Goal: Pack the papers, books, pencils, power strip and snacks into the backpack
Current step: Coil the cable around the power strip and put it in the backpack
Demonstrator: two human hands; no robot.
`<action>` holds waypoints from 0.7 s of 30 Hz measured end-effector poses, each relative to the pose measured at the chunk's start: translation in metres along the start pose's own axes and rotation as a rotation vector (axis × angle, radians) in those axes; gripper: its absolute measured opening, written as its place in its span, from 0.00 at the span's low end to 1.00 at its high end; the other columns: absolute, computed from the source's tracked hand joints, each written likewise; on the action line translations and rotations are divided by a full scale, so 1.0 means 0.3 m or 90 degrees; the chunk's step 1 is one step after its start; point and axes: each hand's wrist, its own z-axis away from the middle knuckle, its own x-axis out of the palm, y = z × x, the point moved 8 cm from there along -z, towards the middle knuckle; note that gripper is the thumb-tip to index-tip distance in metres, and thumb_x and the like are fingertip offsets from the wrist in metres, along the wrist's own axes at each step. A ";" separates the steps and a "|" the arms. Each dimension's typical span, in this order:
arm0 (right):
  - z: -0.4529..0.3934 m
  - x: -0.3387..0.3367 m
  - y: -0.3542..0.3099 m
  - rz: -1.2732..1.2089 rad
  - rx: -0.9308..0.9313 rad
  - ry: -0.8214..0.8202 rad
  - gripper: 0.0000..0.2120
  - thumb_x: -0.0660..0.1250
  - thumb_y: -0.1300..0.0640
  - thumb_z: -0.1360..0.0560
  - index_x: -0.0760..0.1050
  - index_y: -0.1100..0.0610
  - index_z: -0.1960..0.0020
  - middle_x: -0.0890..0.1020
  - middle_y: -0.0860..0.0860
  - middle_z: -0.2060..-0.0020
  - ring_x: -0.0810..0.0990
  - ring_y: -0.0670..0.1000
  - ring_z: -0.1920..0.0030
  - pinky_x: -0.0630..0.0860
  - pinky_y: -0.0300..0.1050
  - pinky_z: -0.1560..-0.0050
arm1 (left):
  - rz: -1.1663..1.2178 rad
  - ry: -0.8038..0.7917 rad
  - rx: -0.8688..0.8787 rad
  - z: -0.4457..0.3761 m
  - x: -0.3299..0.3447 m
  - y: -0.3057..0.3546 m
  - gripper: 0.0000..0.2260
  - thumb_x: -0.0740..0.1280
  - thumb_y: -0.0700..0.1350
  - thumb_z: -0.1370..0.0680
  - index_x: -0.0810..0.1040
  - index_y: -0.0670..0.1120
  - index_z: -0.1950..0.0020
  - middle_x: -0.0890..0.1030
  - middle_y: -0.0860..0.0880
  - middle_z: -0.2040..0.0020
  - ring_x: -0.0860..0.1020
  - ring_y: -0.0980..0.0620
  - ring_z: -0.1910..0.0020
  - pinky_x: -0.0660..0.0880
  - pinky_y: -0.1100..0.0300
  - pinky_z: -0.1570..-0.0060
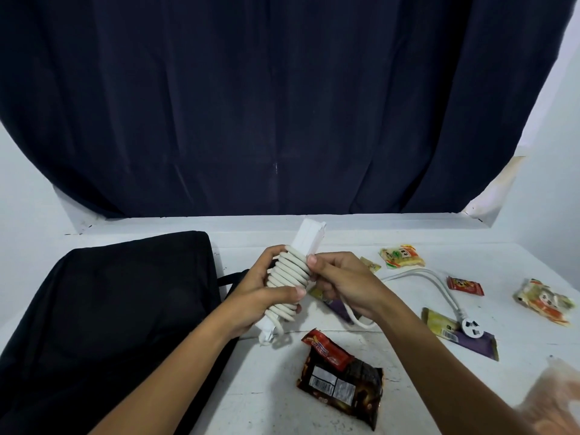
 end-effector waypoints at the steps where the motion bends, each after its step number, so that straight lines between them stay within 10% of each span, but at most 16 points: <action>1: 0.002 -0.002 0.000 -0.011 -0.002 0.010 0.21 0.70 0.45 0.31 0.80 0.65 0.55 0.71 0.48 0.72 0.63 0.45 0.73 0.54 0.43 0.70 | -0.011 0.003 0.003 0.001 -0.003 0.000 0.32 0.77 0.40 0.36 0.71 0.51 0.35 0.76 0.33 0.43 0.80 0.44 0.56 0.79 0.47 0.55; 8: 0.032 -0.009 -0.038 -0.029 -0.042 0.123 0.26 0.74 0.42 0.35 0.81 0.66 0.55 0.68 0.55 0.70 0.61 0.45 0.75 0.57 0.38 0.75 | 0.008 -0.003 0.003 0.008 0.013 0.019 0.28 0.73 0.37 0.32 0.69 0.48 0.35 0.77 0.32 0.46 0.80 0.41 0.58 0.79 0.52 0.62; 12: 0.048 -0.037 -0.048 0.149 -0.006 0.172 0.19 0.69 0.40 0.28 0.76 0.56 0.64 0.73 0.49 0.75 0.67 0.44 0.78 0.64 0.34 0.76 | -0.017 0.047 -0.001 -0.019 -0.055 0.035 0.31 0.76 0.39 0.37 0.71 0.50 0.36 0.79 0.36 0.50 0.80 0.41 0.59 0.80 0.47 0.57; 15: 0.052 -0.048 -0.043 0.358 0.055 0.097 0.05 0.71 0.52 0.26 0.79 0.50 0.50 0.76 0.49 0.69 0.71 0.45 0.72 0.66 0.39 0.69 | 0.024 0.085 -0.031 -0.028 -0.117 0.039 0.30 0.76 0.37 0.37 0.73 0.49 0.38 0.80 0.39 0.52 0.80 0.42 0.62 0.79 0.53 0.64; 21: 0.047 0.022 -0.077 0.643 -0.047 0.131 0.11 0.61 0.63 0.25 0.79 0.54 0.48 0.80 0.52 0.57 0.79 0.53 0.57 0.78 0.49 0.58 | -0.268 0.115 -0.031 -0.031 -0.125 0.053 0.28 0.77 0.36 0.34 0.72 0.56 0.40 0.81 0.43 0.53 0.80 0.50 0.61 0.80 0.54 0.60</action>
